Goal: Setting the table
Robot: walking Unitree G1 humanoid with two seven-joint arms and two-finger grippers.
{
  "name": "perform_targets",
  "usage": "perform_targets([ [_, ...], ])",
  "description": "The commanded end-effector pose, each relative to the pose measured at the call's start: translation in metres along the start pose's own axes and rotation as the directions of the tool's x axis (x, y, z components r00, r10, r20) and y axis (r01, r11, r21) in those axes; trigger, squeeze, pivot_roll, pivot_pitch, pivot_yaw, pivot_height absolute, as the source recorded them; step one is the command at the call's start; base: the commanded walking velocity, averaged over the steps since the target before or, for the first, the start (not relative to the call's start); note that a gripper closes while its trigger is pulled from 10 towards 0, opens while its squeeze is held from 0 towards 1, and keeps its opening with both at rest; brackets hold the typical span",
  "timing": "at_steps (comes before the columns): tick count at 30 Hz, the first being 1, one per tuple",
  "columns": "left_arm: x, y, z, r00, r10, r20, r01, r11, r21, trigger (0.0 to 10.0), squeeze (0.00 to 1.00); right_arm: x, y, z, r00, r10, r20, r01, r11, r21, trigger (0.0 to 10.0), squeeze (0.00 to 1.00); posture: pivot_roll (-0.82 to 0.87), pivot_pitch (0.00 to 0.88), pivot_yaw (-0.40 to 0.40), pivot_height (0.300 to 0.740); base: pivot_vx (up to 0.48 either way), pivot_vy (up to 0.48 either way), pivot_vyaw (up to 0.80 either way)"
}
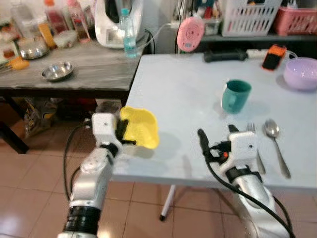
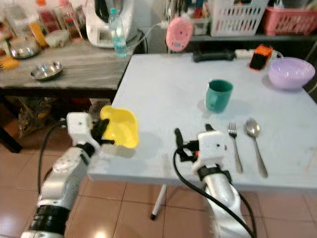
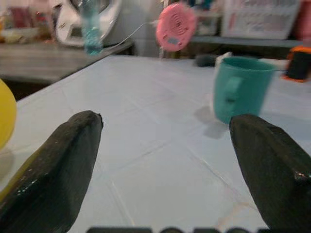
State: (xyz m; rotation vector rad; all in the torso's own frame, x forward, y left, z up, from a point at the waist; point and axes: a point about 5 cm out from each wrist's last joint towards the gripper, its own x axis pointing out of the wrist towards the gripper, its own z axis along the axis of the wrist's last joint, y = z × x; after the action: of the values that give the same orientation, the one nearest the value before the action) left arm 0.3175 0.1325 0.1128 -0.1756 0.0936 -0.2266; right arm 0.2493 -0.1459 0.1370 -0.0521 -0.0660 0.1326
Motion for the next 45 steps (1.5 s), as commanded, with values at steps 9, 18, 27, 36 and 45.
perform_targets([
  [9, 0.0022, 0.0086, 0.0079, 1.0, 0.017, 0.016, -0.017, 1.0, 0.023, 10.0, 0.0, 0.0024, 0.0056, 0.0044, 1.0, 0.01, 0.022, -0.01, 1.0, 0.012, 10.0, 0.0, -0.12, 0.0, 0.093, 0.74, 0.0, 0.404, -0.54],
  [18, 0.0043, 0.0067, 0.0086, 1.0, 0.015, 0.02, -0.015, 1.0, 0.022, 10.0, 0.0, 0.0028, 0.0059, 0.0046, 1.0, 0.007, 0.026, -0.007, 1.0, 0.013, 10.0, 0.0, -0.12, 0.0, 0.093, 0.74, 0.0, 0.472, -0.62],
  [27, 0.0061, 0.0035, 0.0085, 1.0, 0.016, 0.023, -0.016, 1.0, 0.018, 10.0, 0.0, 0.0033, 0.005, 0.0052, 1.0, 0.006, 0.029, -0.006, 1.0, 0.009, 10.0, 0.0, -0.12, 0.0, 0.093, 0.74, 0.0, 0.48, -0.54],
  [36, 0.009, 0.0017, 0.0093, 0.999, 0.019, 0.027, -0.02, 1.0, 0.015, 10.0, 0.0, 0.0041, 0.0052, 0.0069, 0.999, 0.012, 0.039, -0.011, 1.0, -0.012, 10.0, 0.0, -0.12, 0.0, 0.094, 0.74, 0.0, 0.48, -0.14],
  [45, 0.0099, 0.0011, 0.0095, 0.999, 0.021, 0.03, -0.021, 1.0, 0.017, 10.0, 0.0, 0.0039, 0.0065, 0.0068, 0.999, 0.013, 0.041, -0.012, 1.0, -0.021, 10.0, 0.0, -0.12, 0.0, 0.096, 0.74, 0.0, 0.48, 0.29],
])
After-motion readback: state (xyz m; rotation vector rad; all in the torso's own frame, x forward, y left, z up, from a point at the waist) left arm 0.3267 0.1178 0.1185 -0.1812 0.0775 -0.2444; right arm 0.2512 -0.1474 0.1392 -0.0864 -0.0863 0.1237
